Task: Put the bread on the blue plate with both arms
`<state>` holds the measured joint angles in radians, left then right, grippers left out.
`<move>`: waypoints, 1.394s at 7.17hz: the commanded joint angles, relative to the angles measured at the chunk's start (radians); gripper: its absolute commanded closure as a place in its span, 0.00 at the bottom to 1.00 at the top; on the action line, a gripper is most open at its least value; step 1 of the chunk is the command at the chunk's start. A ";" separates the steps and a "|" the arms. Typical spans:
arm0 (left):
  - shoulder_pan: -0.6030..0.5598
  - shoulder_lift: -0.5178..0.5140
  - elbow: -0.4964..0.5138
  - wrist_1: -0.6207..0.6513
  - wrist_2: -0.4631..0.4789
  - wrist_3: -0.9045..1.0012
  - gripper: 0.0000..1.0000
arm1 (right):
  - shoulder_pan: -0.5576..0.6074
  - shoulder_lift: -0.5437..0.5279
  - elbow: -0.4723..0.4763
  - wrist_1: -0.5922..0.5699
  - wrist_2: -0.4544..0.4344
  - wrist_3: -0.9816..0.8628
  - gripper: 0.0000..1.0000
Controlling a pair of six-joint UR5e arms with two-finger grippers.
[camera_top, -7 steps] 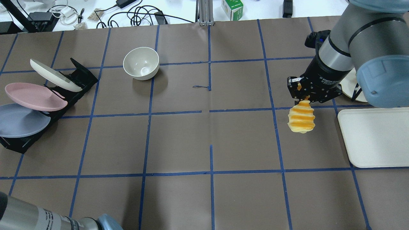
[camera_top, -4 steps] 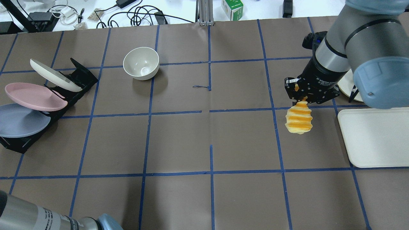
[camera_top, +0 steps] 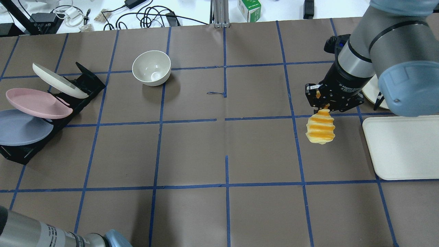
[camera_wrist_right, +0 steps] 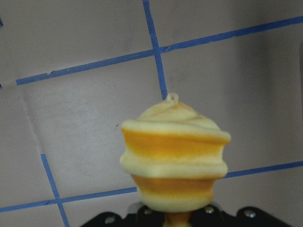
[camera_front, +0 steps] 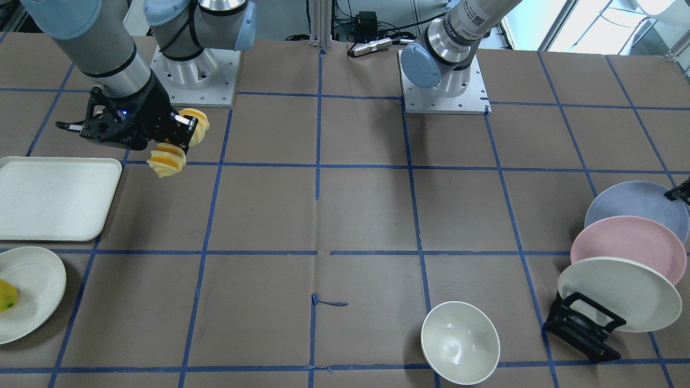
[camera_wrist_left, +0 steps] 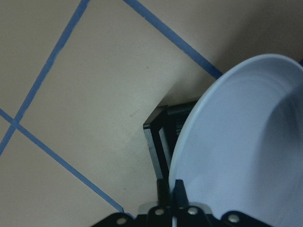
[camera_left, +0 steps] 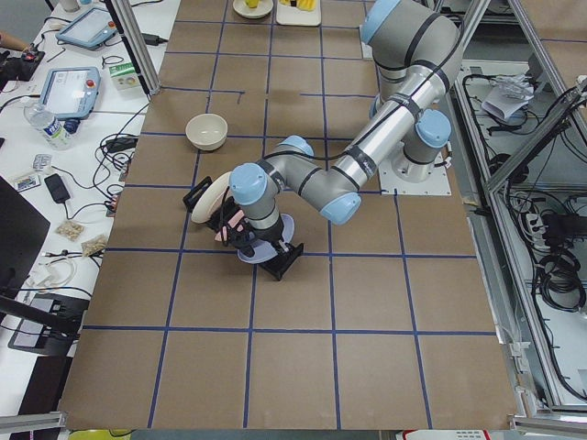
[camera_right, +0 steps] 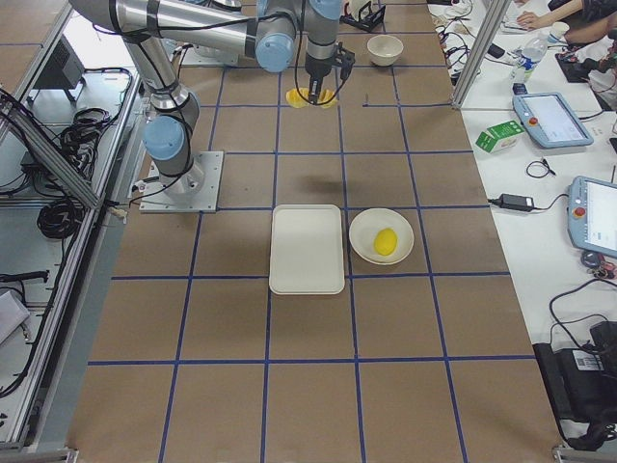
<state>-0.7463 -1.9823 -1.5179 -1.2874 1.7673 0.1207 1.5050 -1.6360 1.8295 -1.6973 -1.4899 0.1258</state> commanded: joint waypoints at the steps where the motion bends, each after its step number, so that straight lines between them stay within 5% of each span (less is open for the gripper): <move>1: 0.001 0.029 0.021 -0.038 0.018 0.010 1.00 | 0.000 -0.001 0.000 0.001 0.000 0.000 1.00; 3: 0.044 0.077 0.038 -0.099 0.111 0.020 1.00 | 0.001 0.002 -0.001 -0.001 0.000 0.000 1.00; 7: 0.070 0.228 0.039 -0.399 0.112 0.042 1.00 | 0.001 0.004 0.005 -0.002 0.000 0.000 1.00; 8: 0.065 0.285 0.036 -0.556 0.088 0.034 1.00 | 0.000 0.004 0.007 -0.002 0.000 0.000 1.00; 10: 0.029 0.358 0.010 -0.735 -0.142 0.030 1.00 | 0.001 0.010 0.008 -0.010 0.000 -0.002 1.00</move>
<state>-0.6912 -1.6643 -1.4958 -1.9246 1.7459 0.1530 1.5059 -1.6295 1.8361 -1.7021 -1.4895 0.1255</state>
